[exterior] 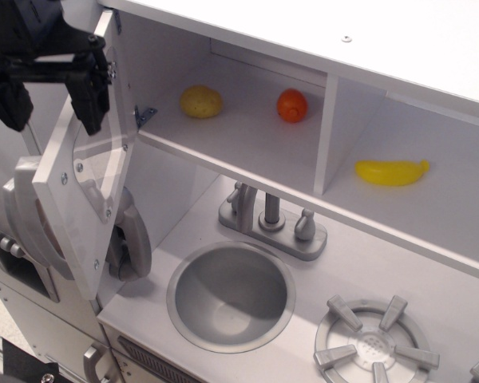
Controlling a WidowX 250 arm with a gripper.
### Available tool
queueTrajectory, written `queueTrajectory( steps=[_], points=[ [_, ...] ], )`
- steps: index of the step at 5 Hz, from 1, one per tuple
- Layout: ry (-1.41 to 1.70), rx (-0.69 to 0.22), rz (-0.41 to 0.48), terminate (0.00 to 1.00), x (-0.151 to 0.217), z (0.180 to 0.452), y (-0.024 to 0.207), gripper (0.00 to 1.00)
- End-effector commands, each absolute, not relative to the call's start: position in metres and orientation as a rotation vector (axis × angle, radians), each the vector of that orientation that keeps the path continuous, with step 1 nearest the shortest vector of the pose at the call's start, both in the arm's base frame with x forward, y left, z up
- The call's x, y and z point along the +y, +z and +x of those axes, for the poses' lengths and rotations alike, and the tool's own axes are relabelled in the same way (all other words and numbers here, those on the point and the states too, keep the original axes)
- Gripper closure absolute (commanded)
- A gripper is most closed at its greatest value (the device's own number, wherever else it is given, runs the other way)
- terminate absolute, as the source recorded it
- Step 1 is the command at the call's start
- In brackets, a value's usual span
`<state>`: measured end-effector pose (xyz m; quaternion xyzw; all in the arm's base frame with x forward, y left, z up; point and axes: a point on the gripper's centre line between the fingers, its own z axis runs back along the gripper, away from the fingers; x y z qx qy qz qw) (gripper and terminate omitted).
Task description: Close microwave
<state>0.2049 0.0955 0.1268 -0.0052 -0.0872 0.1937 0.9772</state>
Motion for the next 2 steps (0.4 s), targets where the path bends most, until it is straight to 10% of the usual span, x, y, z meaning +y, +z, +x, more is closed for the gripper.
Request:
queueTrajectory(
  steps=[1, 2],
  points=[
    [0.409, -0.227, -0.048, 0.00, 0.076, 0.216, 0.124, 0.00],
    [0.409, -0.217, -0.097, 0.00, 0.049, 0.229, 0.132, 0.00]
  ],
)
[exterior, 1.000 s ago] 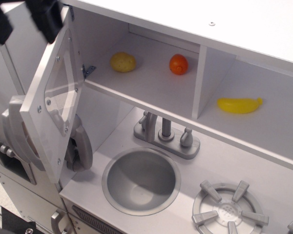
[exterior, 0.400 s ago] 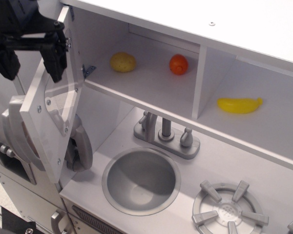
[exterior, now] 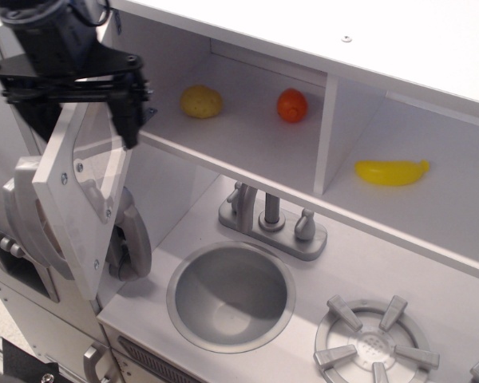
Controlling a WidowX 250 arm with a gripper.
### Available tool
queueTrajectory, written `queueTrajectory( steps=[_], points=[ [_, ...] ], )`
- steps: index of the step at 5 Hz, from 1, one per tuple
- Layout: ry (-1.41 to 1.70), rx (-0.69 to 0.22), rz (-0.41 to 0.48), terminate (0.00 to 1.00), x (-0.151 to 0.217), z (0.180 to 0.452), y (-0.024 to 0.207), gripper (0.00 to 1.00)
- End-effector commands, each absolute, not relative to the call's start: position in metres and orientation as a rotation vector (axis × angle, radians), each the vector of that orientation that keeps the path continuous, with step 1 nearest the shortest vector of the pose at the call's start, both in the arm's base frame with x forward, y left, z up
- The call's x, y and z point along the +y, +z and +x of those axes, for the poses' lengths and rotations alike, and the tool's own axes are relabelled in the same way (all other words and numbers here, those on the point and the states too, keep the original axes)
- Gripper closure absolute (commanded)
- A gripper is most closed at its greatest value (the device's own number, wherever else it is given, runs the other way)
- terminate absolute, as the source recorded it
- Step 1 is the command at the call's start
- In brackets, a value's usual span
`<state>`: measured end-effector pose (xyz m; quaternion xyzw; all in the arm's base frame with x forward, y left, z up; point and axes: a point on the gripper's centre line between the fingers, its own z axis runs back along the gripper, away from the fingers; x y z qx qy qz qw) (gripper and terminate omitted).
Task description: Close microwave
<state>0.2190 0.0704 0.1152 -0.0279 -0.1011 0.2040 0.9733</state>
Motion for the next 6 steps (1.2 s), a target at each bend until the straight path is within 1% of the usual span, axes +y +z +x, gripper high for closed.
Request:
queueTrajectory(
  steps=[1, 2, 3, 4, 5, 6],
  points=[
    [0.392, -0.198, -0.150, 0.00, 0.010, 0.248, 0.155, 0.00],
    [0.380, -0.208, -0.186, 0.00, -0.021, 0.261, 0.173, 0.00],
    [0.313, -0.168, -0.253, 0.00, -0.050, 0.250, 0.200, 0.00],
    [0.260, -0.147, -0.215, 0.00, -0.033, 0.215, 0.190, 0.00],
    [0.200, -0.122, -0.199, 0.00, -0.009, 0.179, 0.164, 0.00],
    [0.175, -0.102, -0.138, 0.00, -0.001, 0.155, 0.141, 0.00]
  ],
)
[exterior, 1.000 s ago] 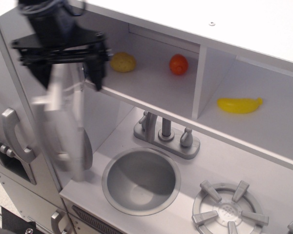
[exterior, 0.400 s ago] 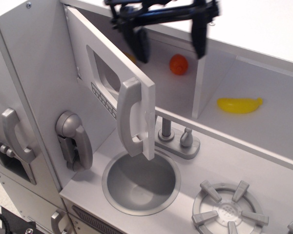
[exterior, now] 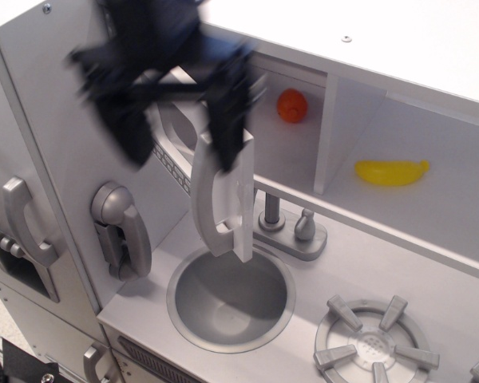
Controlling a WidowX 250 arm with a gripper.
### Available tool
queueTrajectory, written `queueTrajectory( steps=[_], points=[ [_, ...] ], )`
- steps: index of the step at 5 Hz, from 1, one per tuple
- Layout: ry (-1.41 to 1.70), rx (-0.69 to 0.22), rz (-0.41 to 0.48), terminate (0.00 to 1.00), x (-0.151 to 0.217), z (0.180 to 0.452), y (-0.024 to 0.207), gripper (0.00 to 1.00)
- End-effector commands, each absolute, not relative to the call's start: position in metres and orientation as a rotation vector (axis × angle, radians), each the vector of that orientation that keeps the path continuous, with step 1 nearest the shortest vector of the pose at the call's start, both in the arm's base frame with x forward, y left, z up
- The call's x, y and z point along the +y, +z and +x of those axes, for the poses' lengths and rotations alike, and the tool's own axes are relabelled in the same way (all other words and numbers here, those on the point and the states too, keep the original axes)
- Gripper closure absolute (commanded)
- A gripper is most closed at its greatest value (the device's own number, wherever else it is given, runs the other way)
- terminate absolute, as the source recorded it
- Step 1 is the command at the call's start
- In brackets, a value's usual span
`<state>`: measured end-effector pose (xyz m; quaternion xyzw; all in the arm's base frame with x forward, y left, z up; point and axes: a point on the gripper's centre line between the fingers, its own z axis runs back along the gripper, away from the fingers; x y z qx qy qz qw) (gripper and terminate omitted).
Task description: Close microwave
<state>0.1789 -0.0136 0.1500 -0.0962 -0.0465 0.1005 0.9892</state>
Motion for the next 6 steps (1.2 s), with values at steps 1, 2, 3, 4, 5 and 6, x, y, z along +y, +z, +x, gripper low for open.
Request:
queueTrajectory(
  steps=[1, 2, 3, 4, 5, 6],
  points=[
    [0.234, -0.094, -0.076, 0.00, 0.024, 0.157, 0.115, 0.00],
    [0.304, -0.095, -0.011, 0.00, 0.042, 0.180, 0.089, 0.00],
    [0.337, -0.144, 0.040, 0.00, 0.056, 0.204, 0.081, 0.00],
    [0.376, -0.186, 0.059, 0.00, 0.069, 0.233, 0.080, 0.00],
    [0.380, -0.213, 0.059, 0.00, 0.068, 0.252, 0.082, 0.00],
    [0.393, -0.234, 0.041, 0.00, 0.061, 0.272, 0.090, 0.00]
  ],
)
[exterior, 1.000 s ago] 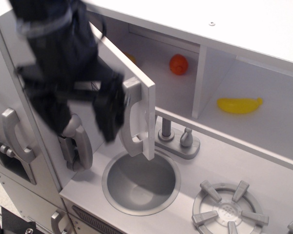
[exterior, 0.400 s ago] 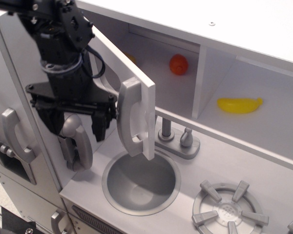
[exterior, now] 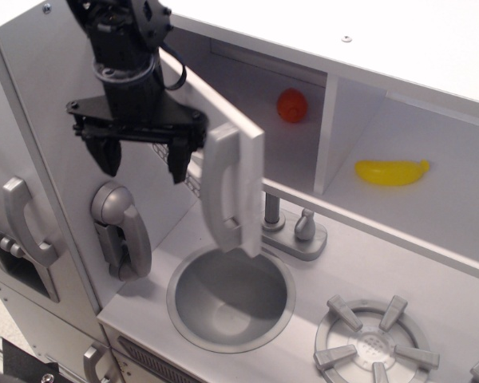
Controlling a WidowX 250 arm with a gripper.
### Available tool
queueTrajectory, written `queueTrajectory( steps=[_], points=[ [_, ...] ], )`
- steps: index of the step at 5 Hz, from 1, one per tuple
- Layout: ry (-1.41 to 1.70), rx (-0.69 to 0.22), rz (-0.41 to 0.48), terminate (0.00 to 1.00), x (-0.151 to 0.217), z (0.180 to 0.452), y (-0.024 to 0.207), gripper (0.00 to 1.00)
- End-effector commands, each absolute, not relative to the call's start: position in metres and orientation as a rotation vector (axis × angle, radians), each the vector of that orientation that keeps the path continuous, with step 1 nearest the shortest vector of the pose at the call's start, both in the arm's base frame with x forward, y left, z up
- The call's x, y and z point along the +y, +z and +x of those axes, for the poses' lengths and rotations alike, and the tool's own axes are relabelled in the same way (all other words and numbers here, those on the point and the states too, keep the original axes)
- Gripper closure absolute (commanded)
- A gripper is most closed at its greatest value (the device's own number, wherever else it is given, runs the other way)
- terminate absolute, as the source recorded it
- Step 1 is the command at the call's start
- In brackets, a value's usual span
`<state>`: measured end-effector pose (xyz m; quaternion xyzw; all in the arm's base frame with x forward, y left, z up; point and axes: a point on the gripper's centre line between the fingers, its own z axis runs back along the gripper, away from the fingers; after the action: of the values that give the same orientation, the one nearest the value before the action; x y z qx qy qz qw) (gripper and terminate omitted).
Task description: Close microwave
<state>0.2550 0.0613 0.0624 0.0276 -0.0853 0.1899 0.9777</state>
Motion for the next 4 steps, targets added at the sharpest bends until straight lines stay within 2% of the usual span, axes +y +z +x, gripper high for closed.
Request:
queueTrajectory(
  steps=[1, 4],
  points=[
    [0.395, -0.247, 0.024, 0.00, 0.053, 0.288, 0.096, 0.00],
    [0.396, -0.380, 0.022, 0.00, 0.053, 0.305, 0.091, 0.00]
  ],
)
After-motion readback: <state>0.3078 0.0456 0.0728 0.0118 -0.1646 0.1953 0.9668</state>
